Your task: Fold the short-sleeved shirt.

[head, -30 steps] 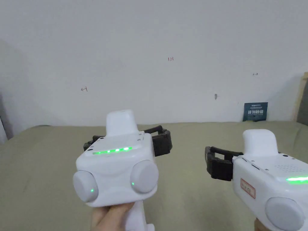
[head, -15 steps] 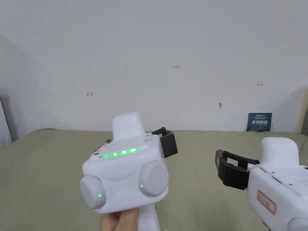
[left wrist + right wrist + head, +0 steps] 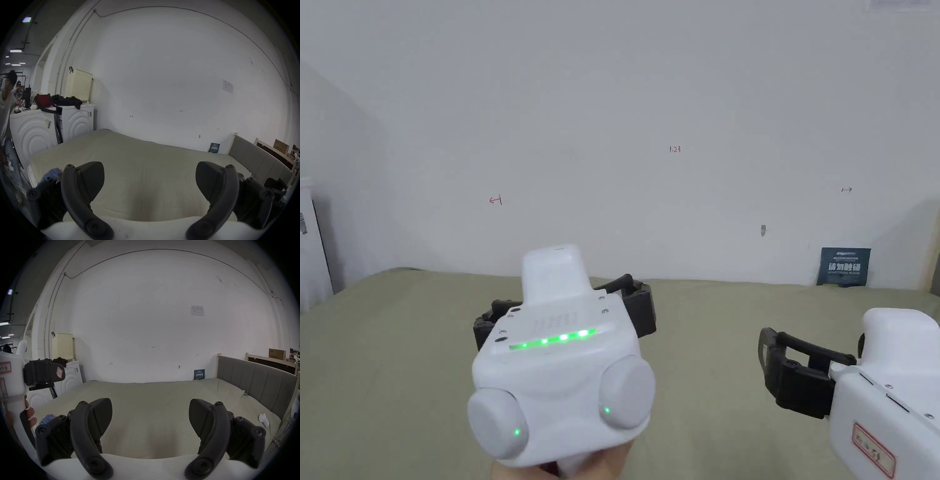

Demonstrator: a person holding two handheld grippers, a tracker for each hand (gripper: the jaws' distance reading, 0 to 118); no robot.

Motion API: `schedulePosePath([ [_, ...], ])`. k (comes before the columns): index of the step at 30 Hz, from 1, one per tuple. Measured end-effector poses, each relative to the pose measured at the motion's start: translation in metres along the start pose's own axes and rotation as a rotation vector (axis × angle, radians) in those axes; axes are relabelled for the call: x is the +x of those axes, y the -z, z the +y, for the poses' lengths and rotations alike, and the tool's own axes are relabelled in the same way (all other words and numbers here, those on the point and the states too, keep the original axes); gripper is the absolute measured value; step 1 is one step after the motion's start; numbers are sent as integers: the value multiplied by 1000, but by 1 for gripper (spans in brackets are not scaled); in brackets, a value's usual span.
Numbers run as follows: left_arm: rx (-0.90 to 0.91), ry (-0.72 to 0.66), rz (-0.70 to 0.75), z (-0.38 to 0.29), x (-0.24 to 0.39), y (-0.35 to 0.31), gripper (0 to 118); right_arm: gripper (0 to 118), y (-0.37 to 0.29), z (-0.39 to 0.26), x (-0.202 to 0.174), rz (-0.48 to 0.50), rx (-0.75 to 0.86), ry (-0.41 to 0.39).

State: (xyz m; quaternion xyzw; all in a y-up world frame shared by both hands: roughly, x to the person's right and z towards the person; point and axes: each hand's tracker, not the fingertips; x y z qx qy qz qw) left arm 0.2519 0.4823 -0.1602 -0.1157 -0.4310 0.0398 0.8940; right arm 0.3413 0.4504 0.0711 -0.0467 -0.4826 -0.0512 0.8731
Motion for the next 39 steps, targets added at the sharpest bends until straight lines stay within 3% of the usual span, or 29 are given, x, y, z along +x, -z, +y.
schedulePosePath([
  [2,8,14,-16,-6,-5,-3,115,99,-5,-1,-2,9,0,-6],
  [7,50,-95,-246,-21,-38,-13,118,99,-9,-11,-3,17,-13,-35],
  [16,57,-43,-251,-43,-86,-23,118,99,-17,-26,2,24,-34,-73],
  [25,11,-281,-306,-61,-127,-18,118,99,-15,-30,8,12,-44,-21],
  [34,-7,-176,-268,-81,-128,-25,118,99,-18,-37,2,44,-51,-24],
  [39,-58,-95,-362,-92,-130,-27,118,99,-21,-42,1,57,-61,-11],
])
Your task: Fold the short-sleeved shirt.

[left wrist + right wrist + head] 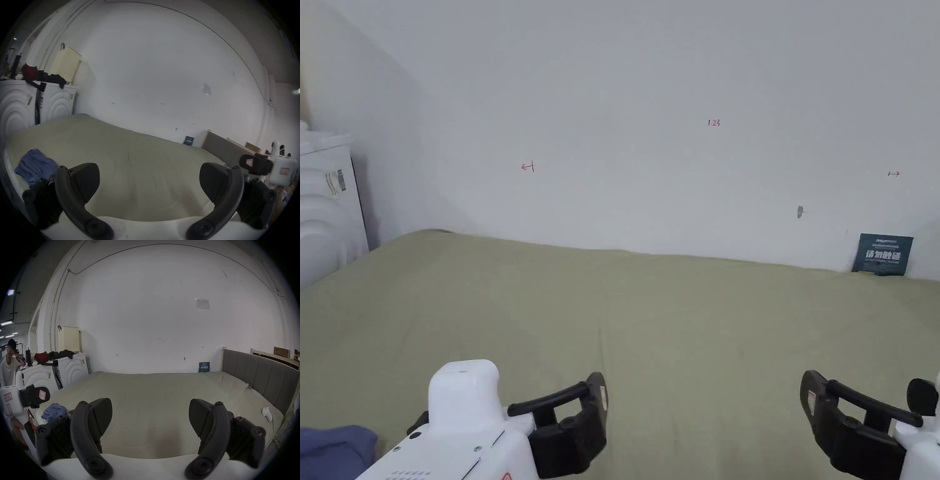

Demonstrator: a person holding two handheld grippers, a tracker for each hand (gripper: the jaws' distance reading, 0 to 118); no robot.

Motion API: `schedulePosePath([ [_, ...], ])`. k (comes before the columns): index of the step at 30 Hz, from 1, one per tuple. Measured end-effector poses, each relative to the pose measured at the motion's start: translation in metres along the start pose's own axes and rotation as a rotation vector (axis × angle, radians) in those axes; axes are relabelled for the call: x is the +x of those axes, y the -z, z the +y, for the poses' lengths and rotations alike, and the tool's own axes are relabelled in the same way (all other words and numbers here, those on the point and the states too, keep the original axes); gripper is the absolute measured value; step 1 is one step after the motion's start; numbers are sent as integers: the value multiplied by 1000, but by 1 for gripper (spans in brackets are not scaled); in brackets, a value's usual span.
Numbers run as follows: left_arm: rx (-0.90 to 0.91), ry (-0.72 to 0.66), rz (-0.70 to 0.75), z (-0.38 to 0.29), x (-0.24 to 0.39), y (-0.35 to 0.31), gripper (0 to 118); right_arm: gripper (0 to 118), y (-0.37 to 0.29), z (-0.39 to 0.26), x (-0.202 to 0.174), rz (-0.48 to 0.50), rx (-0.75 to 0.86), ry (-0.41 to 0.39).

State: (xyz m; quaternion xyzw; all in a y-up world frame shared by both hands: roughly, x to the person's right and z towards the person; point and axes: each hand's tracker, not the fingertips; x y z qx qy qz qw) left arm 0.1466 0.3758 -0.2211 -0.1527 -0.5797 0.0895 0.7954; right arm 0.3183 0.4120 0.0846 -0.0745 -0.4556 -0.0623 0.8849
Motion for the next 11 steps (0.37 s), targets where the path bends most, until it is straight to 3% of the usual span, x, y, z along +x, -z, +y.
schedulePosePath([
  [4,56,-98,-105,-8,-13,-7,118,99,0,-5,0,8,-9,24],
  [8,70,-162,-99,-15,-29,-3,118,99,-2,-10,-1,14,-12,37],
  [11,-110,-347,-89,-27,-47,11,118,99,-3,-16,-2,28,-19,52],
])
